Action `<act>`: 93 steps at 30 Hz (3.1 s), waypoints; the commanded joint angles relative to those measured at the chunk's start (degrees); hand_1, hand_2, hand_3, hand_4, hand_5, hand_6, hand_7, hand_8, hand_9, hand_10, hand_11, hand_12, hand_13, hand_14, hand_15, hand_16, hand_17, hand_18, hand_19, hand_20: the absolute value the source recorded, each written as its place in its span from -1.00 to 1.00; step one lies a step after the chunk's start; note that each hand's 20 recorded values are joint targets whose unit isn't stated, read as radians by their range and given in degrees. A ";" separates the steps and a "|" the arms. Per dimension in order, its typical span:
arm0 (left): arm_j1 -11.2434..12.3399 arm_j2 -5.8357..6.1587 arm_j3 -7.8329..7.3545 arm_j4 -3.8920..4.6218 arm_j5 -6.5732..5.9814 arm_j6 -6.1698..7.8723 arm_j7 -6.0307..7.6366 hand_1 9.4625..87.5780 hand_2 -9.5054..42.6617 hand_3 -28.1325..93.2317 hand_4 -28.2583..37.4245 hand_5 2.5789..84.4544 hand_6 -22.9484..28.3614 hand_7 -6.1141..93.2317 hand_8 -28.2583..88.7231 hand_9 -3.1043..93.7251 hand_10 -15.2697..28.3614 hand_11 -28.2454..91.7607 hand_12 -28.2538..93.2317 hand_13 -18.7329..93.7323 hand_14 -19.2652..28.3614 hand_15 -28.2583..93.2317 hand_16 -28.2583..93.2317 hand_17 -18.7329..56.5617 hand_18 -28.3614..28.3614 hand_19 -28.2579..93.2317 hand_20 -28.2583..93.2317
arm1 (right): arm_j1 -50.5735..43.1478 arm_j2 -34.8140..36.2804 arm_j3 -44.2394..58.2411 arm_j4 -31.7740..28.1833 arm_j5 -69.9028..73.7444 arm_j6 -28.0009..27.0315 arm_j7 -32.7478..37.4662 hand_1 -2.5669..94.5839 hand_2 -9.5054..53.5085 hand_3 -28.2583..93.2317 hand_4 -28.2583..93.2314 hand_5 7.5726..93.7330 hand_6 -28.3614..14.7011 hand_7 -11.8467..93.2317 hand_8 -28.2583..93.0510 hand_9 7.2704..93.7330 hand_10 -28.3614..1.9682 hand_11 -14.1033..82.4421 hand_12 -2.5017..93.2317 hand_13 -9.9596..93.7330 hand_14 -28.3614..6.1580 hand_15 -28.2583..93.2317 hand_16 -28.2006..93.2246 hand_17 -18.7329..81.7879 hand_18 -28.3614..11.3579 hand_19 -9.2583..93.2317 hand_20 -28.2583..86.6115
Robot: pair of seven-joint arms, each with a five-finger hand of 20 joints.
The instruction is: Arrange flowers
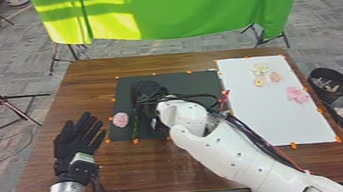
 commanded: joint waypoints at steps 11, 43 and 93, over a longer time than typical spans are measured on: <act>1.20 -0.69 -0.51 -0.23 -0.22 0.53 -0.53 -0.54 -0.03 0.66 -1.00 -0.03 0.32 -0.54 -0.67 -0.27 0.46 -0.06 -0.36 -0.28 0.51 0.13 -0.68 -0.70 0.52 0.08 -0.38 | -0.71 0.09 1.03 -1.73 0.30 -2.10 2.59 0.26 -1.00 0.63 -1.00 0.25 0.45 -0.42 -0.77 0.30 0.14 -0.53 -0.67 0.45 0.27 -0.13 0.08 -0.09 -0.49 0.50 0.07; 0.98 -0.96 -0.46 0.10 0.17 -0.11 -1.13 -0.53 -0.04 0.65 -1.00 -0.02 0.33 -0.53 -0.67 -0.28 0.46 -0.05 -0.36 -0.28 0.50 0.14 -0.68 -0.70 0.52 0.08 -0.38 | 0.39 1.28 -2.32 -2.31 2.70 7.80 7.64 0.78 -1.00 -0.58 -0.73 0.33 0.30 0.01 -0.54 0.36 0.09 -0.33 -0.58 0.37 0.12 0.06 -0.17 -0.11 -0.43 0.43 0.05; 1.29 -1.23 -0.67 0.06 0.32 -0.50 -1.86 -0.53 -0.03 0.66 -1.00 -0.02 0.33 -0.53 -0.67 -0.27 0.46 -0.05 -0.36 -0.28 0.50 0.14 -0.68 -0.70 0.52 0.08 -0.38 | -0.85 1.41 -1.74 -3.82 0.62 3.24 10.73 0.03 -1.00 0.83 -1.00 0.16 0.26 -0.41 -0.76 0.24 0.00 -0.45 -0.64 0.34 0.03 0.03 -0.20 -0.15 -0.52 0.41 -0.03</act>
